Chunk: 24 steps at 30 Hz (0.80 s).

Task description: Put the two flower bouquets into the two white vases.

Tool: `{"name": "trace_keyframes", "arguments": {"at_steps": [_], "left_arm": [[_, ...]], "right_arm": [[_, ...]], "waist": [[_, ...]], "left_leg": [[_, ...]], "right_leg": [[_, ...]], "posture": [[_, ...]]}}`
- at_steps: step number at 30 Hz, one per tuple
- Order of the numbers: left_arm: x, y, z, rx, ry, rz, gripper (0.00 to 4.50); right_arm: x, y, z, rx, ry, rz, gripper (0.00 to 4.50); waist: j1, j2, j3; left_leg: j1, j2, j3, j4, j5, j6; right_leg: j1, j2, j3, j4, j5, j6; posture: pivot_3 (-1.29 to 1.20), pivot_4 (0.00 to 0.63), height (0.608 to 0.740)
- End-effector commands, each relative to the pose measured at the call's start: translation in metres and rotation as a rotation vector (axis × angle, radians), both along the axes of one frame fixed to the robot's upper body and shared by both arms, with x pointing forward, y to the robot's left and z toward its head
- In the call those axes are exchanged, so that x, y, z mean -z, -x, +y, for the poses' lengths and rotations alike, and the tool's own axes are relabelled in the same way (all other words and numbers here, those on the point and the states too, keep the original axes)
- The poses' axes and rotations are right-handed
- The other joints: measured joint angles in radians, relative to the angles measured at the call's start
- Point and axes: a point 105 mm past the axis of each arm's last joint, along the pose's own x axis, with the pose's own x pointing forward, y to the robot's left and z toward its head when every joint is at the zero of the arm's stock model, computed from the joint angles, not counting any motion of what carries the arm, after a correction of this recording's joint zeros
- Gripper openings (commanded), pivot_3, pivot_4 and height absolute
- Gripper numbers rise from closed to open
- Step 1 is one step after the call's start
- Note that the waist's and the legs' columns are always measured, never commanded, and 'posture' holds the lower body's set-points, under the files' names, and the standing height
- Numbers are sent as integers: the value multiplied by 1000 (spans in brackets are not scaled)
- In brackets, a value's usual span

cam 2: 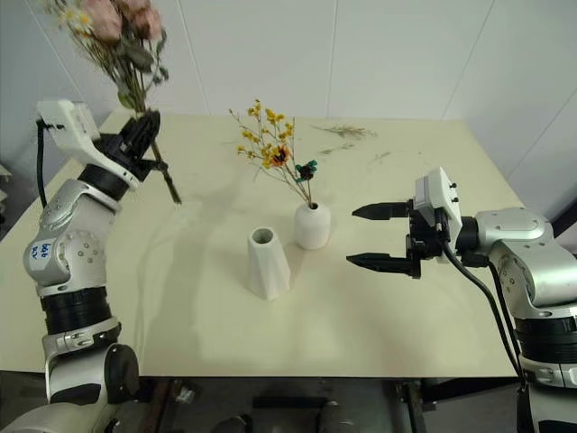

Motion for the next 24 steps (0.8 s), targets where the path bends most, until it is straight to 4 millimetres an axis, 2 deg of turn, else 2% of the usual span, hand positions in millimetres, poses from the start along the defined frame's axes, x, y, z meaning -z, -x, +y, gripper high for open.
{"name": "trace_keyframes", "arguments": {"at_steps": [1,3,5,12,17,24], "left_arm": [[-34,29,-28,211,-25,-187,89],[-32,48,-56,391,-105,-228,89],[-25,59,-70,498,-157,-234,89],[5,78,-101,741,-239,-220,89],[8,87,-105,833,-180,-276,89],[11,82,-117,879,-108,-292,89]], "right_arm": [[-12,6,-2,7,-13,-58,4500],[-12,7,-1,14,-15,-60,4500],[-11,7,-1,20,-19,-62,4500],[-10,9,0,30,-32,-62,4500],[-10,10,0,36,-36,-62,4500],[-10,11,1,46,-43,-64,4500]], "waist": [[-2,0,0],[-3,0,0],[-2,0,0],[-6,0,0],[-5,0,0],[-4,0,0]], "left_leg": [[0,0,0,0,0,0],[0,0,0,0,0,1],[-1,0,0,0,-1,1],[0,0,0,2,-1,2],[0,0,0,4,-1,3],[-1,0,0,6,-1,4]], "right_leg": [[0,0,0,0,0,0],[0,0,0,0,0,0],[0,0,0,0,0,0],[0,0,0,2,0,0],[0,0,0,2,-1,0],[1,0,0,2,0,0]], "posture": [[0,150,740],[0,150,740],[0,150,740],[0,150,740],[0,150,740],[0,150,740]]}}
